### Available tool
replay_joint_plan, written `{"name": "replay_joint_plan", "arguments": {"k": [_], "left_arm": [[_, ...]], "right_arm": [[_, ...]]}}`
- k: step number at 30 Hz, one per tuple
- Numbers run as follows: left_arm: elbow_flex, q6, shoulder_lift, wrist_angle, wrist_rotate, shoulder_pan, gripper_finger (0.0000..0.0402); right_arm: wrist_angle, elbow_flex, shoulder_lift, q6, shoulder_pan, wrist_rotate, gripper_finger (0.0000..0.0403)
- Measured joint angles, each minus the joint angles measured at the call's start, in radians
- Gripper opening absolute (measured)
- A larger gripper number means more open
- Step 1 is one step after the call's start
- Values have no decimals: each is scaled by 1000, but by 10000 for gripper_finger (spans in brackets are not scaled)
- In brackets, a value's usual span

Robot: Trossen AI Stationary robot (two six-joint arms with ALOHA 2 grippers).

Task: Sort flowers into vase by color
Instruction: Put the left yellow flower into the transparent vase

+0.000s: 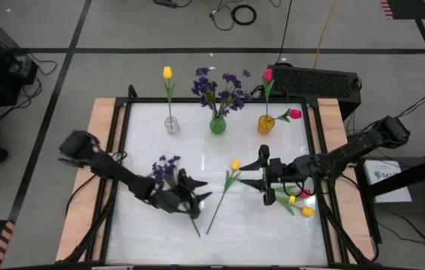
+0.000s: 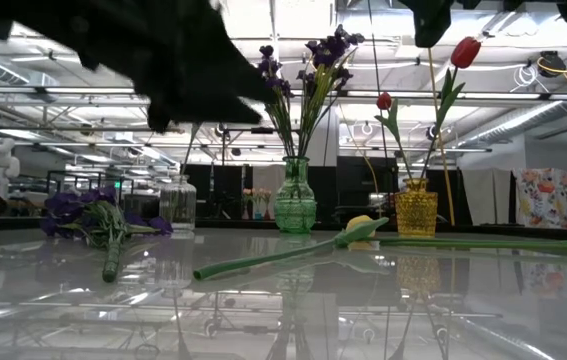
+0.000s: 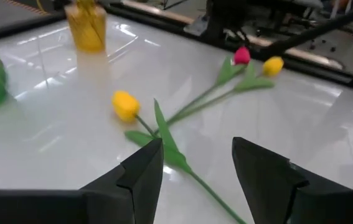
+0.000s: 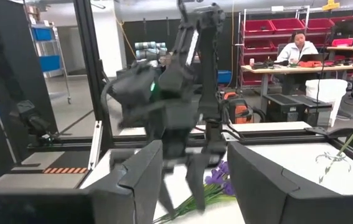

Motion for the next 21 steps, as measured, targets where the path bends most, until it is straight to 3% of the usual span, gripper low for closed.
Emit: {"name": "replay_joint_plan", "arguments": {"k": [9,16,21], "left_arm": [[228,-21,304,-22,-93,6,199],[477,-135,435,-345,-116,19,199],[558,-264,471,-503,-43,33,199]], "right_arm": [[-10,0,0,-5,0,15,173],[-24,0,0,-4,0,26,173],[-25,0,0,-5,0,26,173]]}}
